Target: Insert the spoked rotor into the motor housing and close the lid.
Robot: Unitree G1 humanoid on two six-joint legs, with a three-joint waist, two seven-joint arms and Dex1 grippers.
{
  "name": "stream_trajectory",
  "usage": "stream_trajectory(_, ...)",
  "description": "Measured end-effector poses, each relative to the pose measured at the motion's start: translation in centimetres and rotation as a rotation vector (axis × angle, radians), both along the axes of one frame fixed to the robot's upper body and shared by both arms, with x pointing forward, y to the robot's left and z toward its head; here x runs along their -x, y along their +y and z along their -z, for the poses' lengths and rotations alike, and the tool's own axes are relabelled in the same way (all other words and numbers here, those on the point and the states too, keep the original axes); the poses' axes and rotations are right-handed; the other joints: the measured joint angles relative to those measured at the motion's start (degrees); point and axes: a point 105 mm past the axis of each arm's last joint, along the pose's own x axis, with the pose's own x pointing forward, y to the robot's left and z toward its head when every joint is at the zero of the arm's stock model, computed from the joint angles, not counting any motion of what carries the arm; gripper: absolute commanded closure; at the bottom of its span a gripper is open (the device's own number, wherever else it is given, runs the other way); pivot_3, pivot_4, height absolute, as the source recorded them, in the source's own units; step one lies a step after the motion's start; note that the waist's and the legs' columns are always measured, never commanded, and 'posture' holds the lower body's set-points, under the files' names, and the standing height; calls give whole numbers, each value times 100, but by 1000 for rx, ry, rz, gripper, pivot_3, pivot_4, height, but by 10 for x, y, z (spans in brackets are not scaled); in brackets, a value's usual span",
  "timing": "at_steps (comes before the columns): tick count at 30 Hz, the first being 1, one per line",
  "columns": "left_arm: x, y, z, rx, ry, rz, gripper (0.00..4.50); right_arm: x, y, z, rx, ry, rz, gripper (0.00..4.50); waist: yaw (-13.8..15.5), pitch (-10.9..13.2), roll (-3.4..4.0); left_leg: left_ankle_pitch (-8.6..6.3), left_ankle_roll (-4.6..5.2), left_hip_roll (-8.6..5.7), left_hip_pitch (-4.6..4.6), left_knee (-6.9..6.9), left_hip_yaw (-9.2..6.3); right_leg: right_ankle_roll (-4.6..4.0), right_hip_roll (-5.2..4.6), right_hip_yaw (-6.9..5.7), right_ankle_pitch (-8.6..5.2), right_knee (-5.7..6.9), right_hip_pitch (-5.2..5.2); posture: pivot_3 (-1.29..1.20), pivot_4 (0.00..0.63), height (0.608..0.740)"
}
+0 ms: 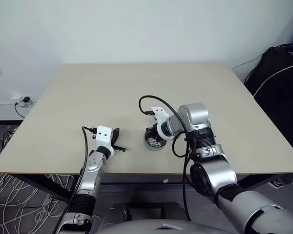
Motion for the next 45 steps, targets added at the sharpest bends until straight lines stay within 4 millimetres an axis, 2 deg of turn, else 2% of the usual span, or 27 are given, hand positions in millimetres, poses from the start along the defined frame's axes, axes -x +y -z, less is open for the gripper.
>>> stream_trajectory(1,0,0,0,0,0,0,4500,0,2,-1,-6,-1,-2,1941,0,0,0,0,0,0,0,0,0,1,0,0,0,0,0,0,0,740)
stream_trajectory(10,0,0,0,0,0,1,4500,2,22,-15,-117,3,-50,1941,-17,0,0,0,0,0,0,-1,-1,19,0,0,-11,-1,0,0,0,740)
stream_trajectory(13,0,0,0,-1,0,1,4500,7,35,-27,-224,1,-99,1941,-34,0,0,0,0,0,0,-4,-2,21,0,0,-13,-1,0,0,0,740)
stream_trajectory(15,0,0,0,-1,1,1,4500,4,45,-46,-329,-60,-128,1941,-47,0,0,0,0,0,0,-4,-3,21,0,-1,-13,-3,0,0,0,740)
stream_trajectory(18,0,0,0,-1,1,1,4500,-20,48,-78,-394,-336,-114,1941,-50,0,0,-1,-1,0,0,-5,-3,24,0,-3,-13,-8,2,0,0,740)
stream_trajectory(20,0,0,1,-1,2,1,4500,-38,39,-93,-329,-589,-126,1941,-49,-1,-2,-1,-1,-1,0,-6,-3,26,-1,-5,-13,-15,6,0,0,740)
stream_trajectory(22,1,1,1,-4,5,0,4500,-48,27,-98,-244,-784,-179,1941,-57,-1,-2,-1,0,-1,0,-7,-1,28,-2,-5,-13,-20,8,0,0,740)
stream_trajectory(24,1,2,1,-7,5,-1,4500,-47,19,-90,-184,-871,-262,1941,-85,-1,-2,-1,0,0,0,-10,0,27,-2,-2,-13,-19,7,0,0,740)
stream_trajectory(27,1,1,1,-7,6,4,4500,-23,16,-73,-130,-906,-535,1941,-112,0,-3,-1,0,1,-1,-14,-1,26,-2,-2,-14,-21,25,0,0,740)
stream_trajectory(30,1,0,1,-7,7,8,4500,-2,13,-55,-86,-883,-763,1941,-138,1,-5,-1,0,3,0,-12,0,26,-2,-3,-15,-19,29,0,0,740)
stream_trajectory(35,1,0,1,-6,8,10,4500,16,-3,-34,17,-824,-1032,1941,-86,4,-9,-1,0,2,6,-2,-4,29,-5,-11,-14,-22,24,0,0,740)
stream_trajectory(41,1,0,2,-6,9,8,4500,29,-15,-18,86,-758,-1214,1941,-38,6,-13,-1,0,2,6,-6,-4,28,-6,-10,-14,-23,24,0,0,740)
stream_trajectory(45,1,1,2,-6,9,6,4500,36,-20,-7,112,-707,-1271,1941,37,7,-14,-1,0,2,6,-6,-4,28,-6,-10,-14,-23,23,0,0,740)
